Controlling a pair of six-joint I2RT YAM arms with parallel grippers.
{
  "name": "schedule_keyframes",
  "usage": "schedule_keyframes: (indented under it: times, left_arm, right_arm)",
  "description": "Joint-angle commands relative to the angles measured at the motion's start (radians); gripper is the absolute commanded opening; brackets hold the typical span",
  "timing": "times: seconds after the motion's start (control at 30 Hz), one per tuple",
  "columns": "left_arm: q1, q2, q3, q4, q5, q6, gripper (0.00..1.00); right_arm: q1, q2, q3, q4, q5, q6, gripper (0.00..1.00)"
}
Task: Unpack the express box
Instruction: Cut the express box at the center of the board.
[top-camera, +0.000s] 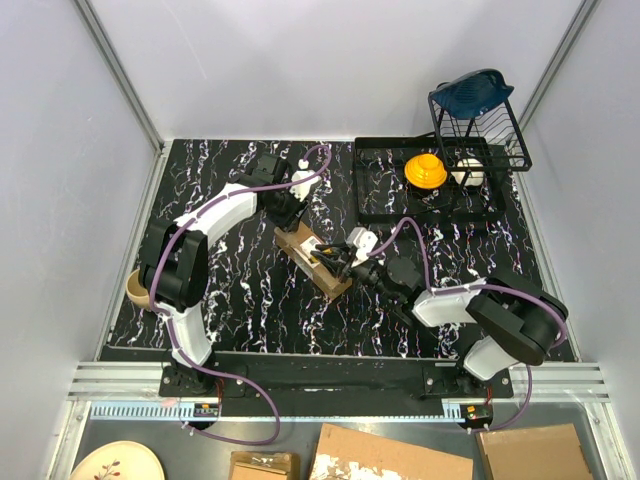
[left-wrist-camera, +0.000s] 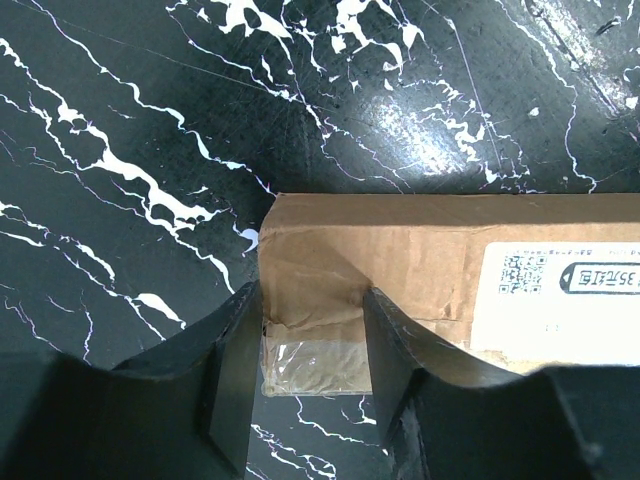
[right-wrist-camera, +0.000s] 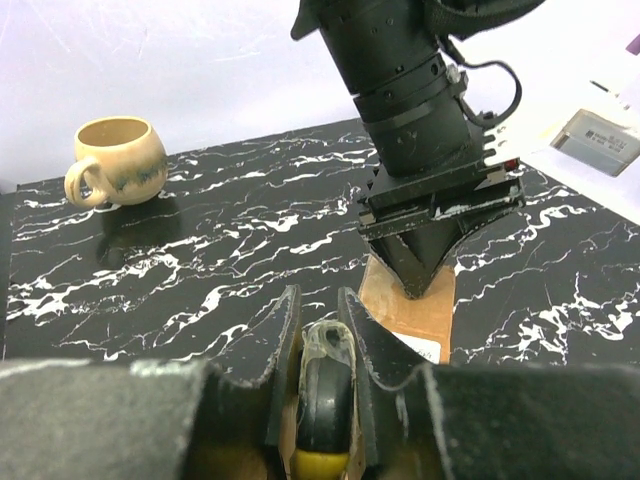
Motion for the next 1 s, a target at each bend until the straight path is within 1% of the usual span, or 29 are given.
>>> schedule_keyframes:
  times: [0.0,0.23,0.6,0.97]
  left_arm:
    - [0.003,0.053,-0.050,0.013,-0.068,0.028,0.45]
    - [0.004,0.052,-0.056,0.016,-0.066,0.031,0.45]
    - [0.009,0.048,-0.059,0.016,-0.062,0.033,0.43]
    - [0.013,0.048,-0.067,0.017,-0.059,0.040,0.43]
  right_arm:
    - [0.000,0.040,0.031,0.065,0.002,-0.013,0.00]
    - [0.000,0.082,0.031,0.088,0.003,-0.004,0.00]
    - [0.000,0.091,0.039,0.092,0.014,-0.015,0.00]
    - [0.000,0.088,0.022,0.023,0.009,-0.038,0.00]
